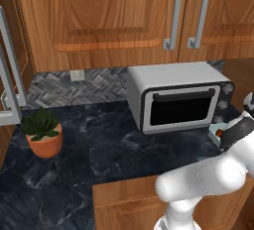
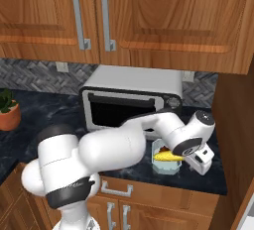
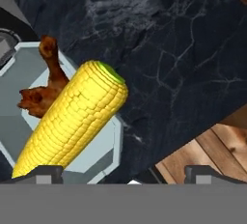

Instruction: Place the tupperware on the second highest shelf of the fridge. Make space for the tupperware among the existing items by rearranging them on the shelves if needed. Close the fridge door when finished.

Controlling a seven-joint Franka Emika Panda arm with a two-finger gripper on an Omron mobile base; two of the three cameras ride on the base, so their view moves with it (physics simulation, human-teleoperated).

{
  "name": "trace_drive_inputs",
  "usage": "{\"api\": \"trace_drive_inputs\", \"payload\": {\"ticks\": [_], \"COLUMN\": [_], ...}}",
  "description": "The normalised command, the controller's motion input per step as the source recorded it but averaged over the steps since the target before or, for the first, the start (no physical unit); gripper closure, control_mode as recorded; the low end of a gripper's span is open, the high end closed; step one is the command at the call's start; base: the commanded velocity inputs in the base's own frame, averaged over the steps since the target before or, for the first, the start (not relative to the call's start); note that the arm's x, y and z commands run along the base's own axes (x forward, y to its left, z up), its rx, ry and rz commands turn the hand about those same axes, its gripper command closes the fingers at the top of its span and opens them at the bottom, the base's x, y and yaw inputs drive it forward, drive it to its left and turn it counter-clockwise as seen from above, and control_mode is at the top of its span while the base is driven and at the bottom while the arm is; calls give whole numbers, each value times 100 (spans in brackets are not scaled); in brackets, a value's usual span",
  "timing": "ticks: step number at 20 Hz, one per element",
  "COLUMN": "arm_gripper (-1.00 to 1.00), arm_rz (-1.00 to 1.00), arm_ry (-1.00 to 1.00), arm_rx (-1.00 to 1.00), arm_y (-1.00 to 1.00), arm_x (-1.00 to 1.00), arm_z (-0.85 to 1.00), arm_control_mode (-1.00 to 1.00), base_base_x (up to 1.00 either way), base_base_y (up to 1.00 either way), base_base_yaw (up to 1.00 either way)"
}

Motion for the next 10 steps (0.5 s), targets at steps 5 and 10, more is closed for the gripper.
{"api": "trace_drive_inputs", "payload": {"ticks": [5, 10], "arm_gripper": [-100, -100], "arm_rz": [0, 0], "arm_ry": [8, 0], "arm_rx": [0, 0], "arm_y": [0, 0], "arm_x": [3, 2], "arm_z": [-42, -43], "arm_control_mode": [-100, -100], "base_base_x": [0, 0], "base_base_y": [0, 0], "base_base_yaw": [0, 0]}}
